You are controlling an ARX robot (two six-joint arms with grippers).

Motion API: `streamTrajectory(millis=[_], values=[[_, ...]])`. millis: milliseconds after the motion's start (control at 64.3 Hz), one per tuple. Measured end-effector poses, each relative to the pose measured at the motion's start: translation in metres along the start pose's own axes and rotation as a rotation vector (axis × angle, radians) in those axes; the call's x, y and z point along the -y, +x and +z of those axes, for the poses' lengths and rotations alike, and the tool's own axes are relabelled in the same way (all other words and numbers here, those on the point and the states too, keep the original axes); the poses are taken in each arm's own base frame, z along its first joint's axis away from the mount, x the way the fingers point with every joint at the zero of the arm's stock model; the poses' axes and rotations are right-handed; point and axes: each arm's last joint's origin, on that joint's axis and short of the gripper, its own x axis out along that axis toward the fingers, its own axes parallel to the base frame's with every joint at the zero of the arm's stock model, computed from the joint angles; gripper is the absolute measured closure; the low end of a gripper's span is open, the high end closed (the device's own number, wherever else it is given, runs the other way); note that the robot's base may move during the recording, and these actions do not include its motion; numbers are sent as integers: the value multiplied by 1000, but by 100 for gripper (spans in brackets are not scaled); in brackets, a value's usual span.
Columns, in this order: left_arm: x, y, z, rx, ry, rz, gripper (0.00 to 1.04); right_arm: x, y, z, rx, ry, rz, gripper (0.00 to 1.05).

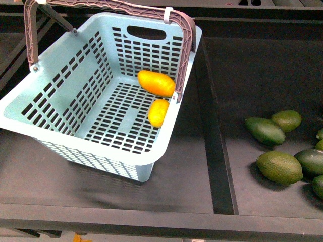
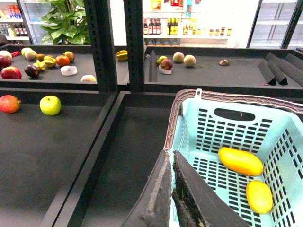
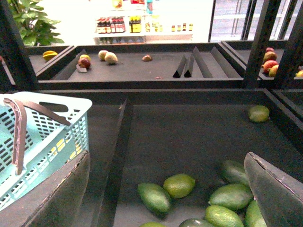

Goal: Pick lemon and mango into basket

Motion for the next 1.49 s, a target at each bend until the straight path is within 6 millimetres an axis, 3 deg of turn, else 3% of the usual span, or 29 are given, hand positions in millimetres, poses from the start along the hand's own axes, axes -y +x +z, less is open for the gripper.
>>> streamTrajectory(millis=[1074,1494], values=[[0,-44,3,11,0,0,101,0,0,0,0,0,0,9],[0,-45,3,17,0,0,101,0,0,0,0,0,0,9]])
